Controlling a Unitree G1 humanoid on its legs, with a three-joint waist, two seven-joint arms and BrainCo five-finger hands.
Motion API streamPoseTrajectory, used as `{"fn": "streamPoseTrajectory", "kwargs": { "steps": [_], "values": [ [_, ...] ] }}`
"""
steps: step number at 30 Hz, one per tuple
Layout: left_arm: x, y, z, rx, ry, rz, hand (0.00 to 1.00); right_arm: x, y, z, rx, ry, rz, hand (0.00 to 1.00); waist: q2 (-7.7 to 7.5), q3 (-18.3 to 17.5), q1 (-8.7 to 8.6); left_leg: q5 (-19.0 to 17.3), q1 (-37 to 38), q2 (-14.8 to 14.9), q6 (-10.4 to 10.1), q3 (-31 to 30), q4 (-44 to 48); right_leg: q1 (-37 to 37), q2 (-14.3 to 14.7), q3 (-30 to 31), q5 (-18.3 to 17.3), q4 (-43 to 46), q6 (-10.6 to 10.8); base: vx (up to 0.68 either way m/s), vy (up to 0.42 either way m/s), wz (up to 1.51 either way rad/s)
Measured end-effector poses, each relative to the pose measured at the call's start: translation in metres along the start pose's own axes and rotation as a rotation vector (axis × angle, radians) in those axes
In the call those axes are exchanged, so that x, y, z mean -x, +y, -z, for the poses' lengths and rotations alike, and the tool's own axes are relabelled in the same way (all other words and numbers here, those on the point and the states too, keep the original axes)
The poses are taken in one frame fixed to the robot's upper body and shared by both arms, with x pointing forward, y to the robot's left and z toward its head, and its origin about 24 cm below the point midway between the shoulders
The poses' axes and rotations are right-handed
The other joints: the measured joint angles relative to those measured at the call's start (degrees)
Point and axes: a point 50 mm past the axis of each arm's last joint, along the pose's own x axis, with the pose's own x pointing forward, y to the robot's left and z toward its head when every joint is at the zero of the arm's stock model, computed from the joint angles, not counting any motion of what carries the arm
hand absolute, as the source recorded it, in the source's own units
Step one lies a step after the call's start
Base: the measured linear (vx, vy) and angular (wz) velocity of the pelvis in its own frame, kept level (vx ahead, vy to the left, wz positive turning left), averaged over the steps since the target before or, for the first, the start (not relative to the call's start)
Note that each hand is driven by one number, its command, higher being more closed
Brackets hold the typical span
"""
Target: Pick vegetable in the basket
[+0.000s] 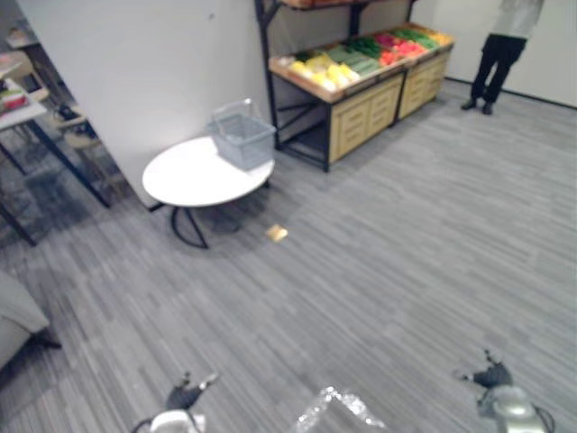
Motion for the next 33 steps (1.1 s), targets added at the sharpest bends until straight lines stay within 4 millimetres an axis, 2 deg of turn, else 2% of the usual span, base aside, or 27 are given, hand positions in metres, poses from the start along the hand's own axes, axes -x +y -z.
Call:
{"fn": "streamPoseTrajectory", "kwargs": {
  "steps": [16, 25, 29, 31, 33],
  "values": [
    [0.000, 0.000, -0.001, 0.000, -0.002, 0.001, 0.00, 0.001, 0.000, 0.002, 0.000, 0.004, 0.001, 0.00, -0.05, 0.02, -0.01, -0.04, 0.06, 0.00, -0.06, 0.05, -0.41, -0.20, 0.06, 0.06, -0.26, 0.49, -0.11, 0.00, 0.000, 0.00],
    [-0.001, -0.002, -0.002, -0.005, -0.006, 0.004, 0.00, 0.000, -0.001, 0.001, -0.003, 0.003, 0.003, 0.00, -0.38, 1.10, -0.09, -0.23, -3.80, -0.23, -0.50, 0.15, 0.88, -7.59, -0.77, -0.12, -4.53, 8.91, -0.43, -0.05, -0.034, 0.01],
    [-0.004, -0.004, -0.012, 0.002, -0.029, 0.006, 0.00, 0.000, -0.001, 0.000, -0.005, 0.004, 0.003, 0.00, -0.17, 2.54, -0.26, -0.34, -6.20, 0.04, -0.63, 0.00, 2.12, -10.05, -1.00, -1.22, -5.94, 10.63, -0.77, 0.05, -0.066, 0.13],
    [-0.005, -0.004, -0.016, 0.016, -0.040, 0.003, 0.00, -0.002, 0.000, -0.005, -0.009, -0.008, 0.003, 0.00, -0.24, 3.44, -0.23, -0.95, -6.61, 0.26, -1.20, -0.09, 2.89, -10.40, -1.00, -1.47, -6.68, 11.38, -0.99, 0.09, -0.067, 0.07],
    [-0.005, -0.003, -0.017, 0.043, -0.040, -0.004, 0.00, -0.004, 0.001, -0.014, -0.019, -0.029, 0.005, 0.00, -0.18, 3.56, -0.26, -3.37, -8.89, 1.14, -1.51, 0.03, 6.95, -11.00, -0.68, -1.42, -7.34, 12.03, -1.70, 0.14, -0.067, -0.02]
  ]
}}
